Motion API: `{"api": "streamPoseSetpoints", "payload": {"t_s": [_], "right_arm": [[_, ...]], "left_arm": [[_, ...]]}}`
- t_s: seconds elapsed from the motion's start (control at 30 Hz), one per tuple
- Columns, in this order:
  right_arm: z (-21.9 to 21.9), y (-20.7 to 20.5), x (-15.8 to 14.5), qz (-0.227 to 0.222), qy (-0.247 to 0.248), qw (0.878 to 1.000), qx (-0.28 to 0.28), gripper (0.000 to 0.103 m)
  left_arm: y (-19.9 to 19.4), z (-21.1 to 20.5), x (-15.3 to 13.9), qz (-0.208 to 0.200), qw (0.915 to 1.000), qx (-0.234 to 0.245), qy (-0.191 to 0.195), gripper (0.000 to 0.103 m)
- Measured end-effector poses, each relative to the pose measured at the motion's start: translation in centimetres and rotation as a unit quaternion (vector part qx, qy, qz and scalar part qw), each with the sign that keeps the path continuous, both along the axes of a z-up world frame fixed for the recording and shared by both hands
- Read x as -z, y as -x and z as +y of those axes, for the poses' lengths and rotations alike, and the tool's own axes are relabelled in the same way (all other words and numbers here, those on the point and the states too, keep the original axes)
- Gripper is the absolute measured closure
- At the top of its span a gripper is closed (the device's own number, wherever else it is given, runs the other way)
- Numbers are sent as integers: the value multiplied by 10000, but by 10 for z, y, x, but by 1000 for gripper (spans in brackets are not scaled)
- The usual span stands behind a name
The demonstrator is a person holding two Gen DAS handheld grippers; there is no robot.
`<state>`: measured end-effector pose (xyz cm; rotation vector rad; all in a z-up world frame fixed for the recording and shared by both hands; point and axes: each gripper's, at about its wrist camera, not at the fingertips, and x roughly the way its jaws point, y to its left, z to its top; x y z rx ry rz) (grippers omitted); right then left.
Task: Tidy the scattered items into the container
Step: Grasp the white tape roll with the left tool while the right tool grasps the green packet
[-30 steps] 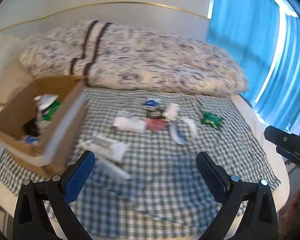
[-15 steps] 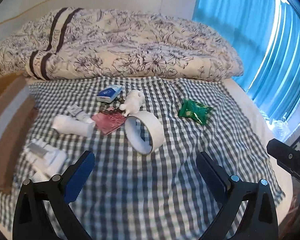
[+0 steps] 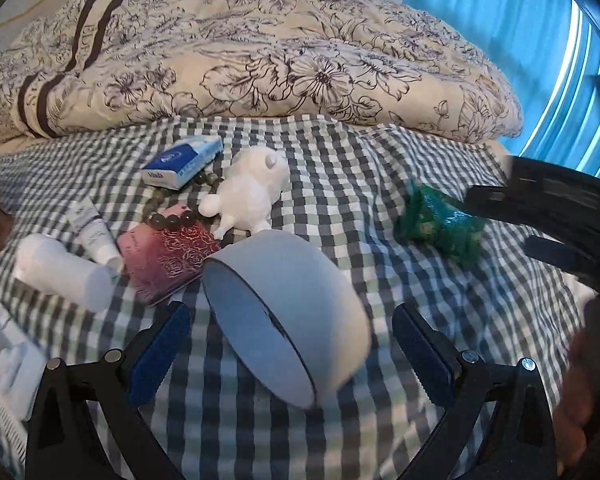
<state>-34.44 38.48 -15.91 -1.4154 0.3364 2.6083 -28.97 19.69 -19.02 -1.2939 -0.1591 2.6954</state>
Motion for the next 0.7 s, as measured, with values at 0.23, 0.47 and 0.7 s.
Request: {"api": "streamPoseSetpoints", "payload": {"t_s": [0.23,0.47,0.7], "right_arm": [[-9,31,37,-497,-443,9977,133,60],[1,-10,11,-252,-265,9993,128,76],[-16,-83,-42,203,-66,9996,-209,76]], "left_arm": [[10,1,9,21,9991,371,187,52],[1,-4,2,66,9982,544,223,74],[-34,-13,-48,407,9977,481,253,74]]}}
